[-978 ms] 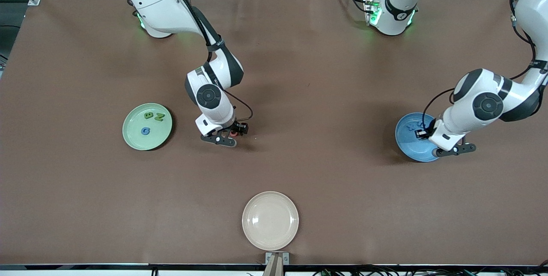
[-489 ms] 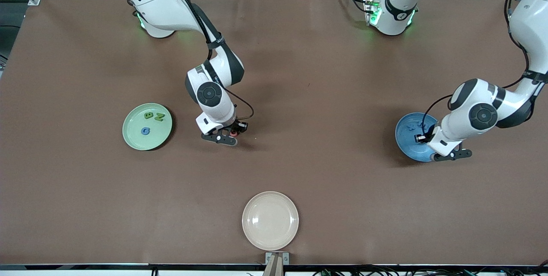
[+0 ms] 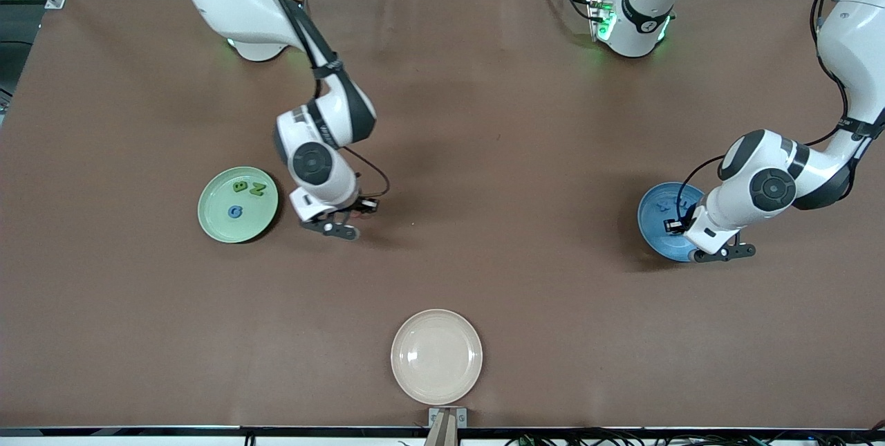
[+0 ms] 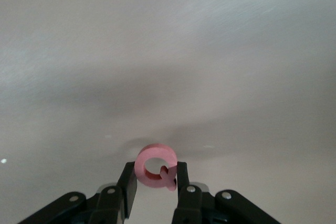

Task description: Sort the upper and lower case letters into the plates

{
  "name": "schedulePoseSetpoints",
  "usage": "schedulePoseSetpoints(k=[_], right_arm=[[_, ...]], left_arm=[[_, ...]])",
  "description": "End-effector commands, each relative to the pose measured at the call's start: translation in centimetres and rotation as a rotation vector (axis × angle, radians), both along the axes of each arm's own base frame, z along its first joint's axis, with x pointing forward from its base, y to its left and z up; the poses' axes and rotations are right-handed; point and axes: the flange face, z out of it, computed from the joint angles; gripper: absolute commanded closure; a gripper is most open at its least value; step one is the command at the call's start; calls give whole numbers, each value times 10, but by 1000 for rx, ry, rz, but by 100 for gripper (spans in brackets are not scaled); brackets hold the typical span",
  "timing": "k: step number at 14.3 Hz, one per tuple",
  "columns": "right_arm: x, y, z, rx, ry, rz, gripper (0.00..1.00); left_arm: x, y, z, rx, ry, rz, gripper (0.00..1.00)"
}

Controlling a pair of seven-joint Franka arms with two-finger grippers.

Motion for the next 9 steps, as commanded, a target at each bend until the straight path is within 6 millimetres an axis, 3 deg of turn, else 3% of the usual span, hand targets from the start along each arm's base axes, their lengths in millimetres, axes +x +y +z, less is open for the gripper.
schedulePoseSetpoints(k=[1, 2, 5, 8, 9], right_arm=[[-2, -79, 26, 6, 21, 91, 100], [1, -113, 28, 1, 25, 119, 100], [8, -190, 27, 26, 38, 202, 100], [1, -238, 8, 42, 19, 242, 100], [-5, -249, -1, 44, 4, 253, 100]], left_arm=[[7, -1, 16, 9, -31, 0, 1], [8, -3, 21, 10, -37, 0, 1], [11, -10, 33, 8, -55, -7, 1], [11, -5, 45, 27, -49, -15, 1], [12, -1, 60, 2, -63, -8, 1]])
